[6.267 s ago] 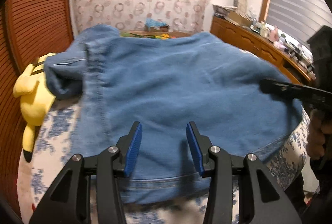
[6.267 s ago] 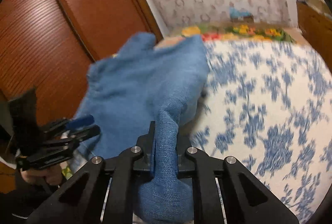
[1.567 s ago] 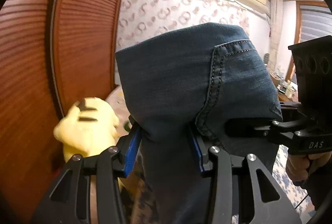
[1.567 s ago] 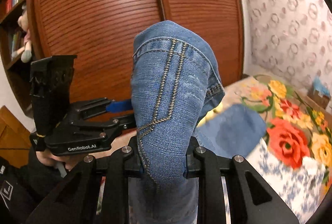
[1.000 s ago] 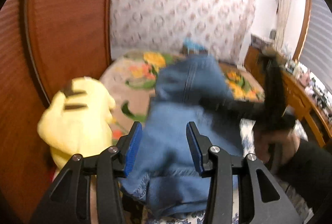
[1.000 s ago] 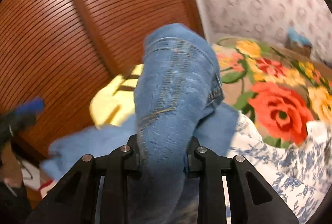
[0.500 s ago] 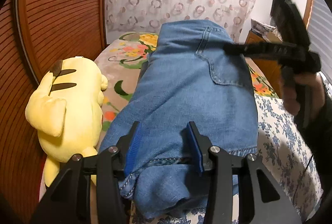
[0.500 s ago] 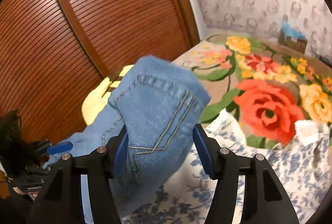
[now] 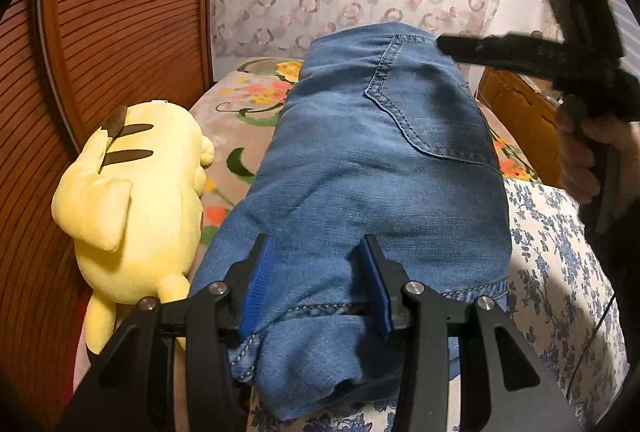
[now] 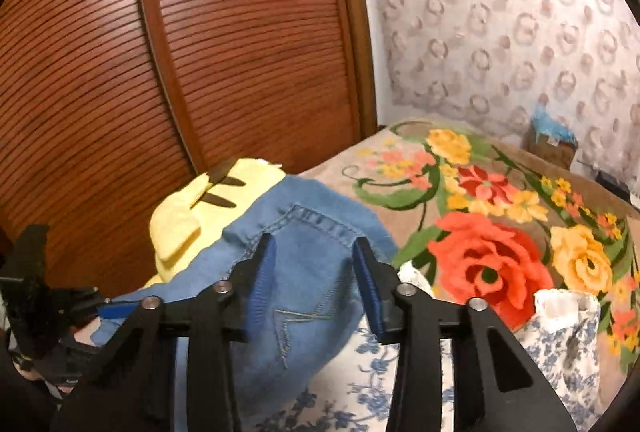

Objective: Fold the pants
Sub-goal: 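Fold the held jeans over onto the stack with the right gripper and release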

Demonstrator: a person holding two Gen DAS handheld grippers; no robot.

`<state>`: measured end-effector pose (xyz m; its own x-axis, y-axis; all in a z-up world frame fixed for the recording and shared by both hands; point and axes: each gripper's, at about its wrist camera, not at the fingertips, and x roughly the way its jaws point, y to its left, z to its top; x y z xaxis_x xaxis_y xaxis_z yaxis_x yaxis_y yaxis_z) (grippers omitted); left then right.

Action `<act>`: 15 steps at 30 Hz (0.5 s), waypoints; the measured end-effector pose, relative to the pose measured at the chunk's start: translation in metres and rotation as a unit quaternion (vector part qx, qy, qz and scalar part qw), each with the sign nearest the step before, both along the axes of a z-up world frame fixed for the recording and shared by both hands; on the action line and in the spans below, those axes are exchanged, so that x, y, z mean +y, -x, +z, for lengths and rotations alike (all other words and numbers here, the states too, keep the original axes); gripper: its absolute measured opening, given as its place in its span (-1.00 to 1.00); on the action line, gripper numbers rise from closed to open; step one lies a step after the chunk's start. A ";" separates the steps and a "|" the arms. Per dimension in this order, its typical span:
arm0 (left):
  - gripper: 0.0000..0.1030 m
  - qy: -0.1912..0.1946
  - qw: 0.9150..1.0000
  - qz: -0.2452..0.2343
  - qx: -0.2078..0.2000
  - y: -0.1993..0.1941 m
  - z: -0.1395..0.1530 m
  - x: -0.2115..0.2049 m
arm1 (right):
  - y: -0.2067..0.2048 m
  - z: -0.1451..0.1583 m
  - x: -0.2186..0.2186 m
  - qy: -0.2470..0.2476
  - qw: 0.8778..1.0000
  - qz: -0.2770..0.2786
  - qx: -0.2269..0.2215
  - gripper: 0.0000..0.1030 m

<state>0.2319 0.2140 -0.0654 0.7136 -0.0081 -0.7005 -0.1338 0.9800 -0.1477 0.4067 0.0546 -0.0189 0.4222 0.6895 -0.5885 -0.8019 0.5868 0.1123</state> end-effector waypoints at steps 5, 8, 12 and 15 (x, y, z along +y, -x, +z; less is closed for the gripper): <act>-0.16 0.003 1.000 0.001 -0.003 0.000 0.000 0.001 | -0.026 -0.037 0.014 0.045 0.999 -0.029 0.010 -0.26; -0.16 0.001 1.000 0.001 -0.003 0.000 0.001 0.000 | -0.034 -0.049 0.011 0.045 0.998 -0.035 0.022 -0.25; -0.16 -0.003 1.000 0.002 -0.001 -0.001 0.002 0.000 | -0.031 -0.050 0.007 0.043 0.998 -0.041 0.015 -0.25; -0.16 -0.008 1.000 0.006 0.001 -0.001 0.003 0.000 | -0.024 -0.046 0.005 0.045 0.998 -0.048 0.016 -0.20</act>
<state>0.2332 0.2136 -0.0626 0.7128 0.0108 -0.7013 -0.1452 0.9805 -0.1325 0.4304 0.0601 -0.0647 0.4647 0.5907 -0.6597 -0.7379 0.6701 0.0802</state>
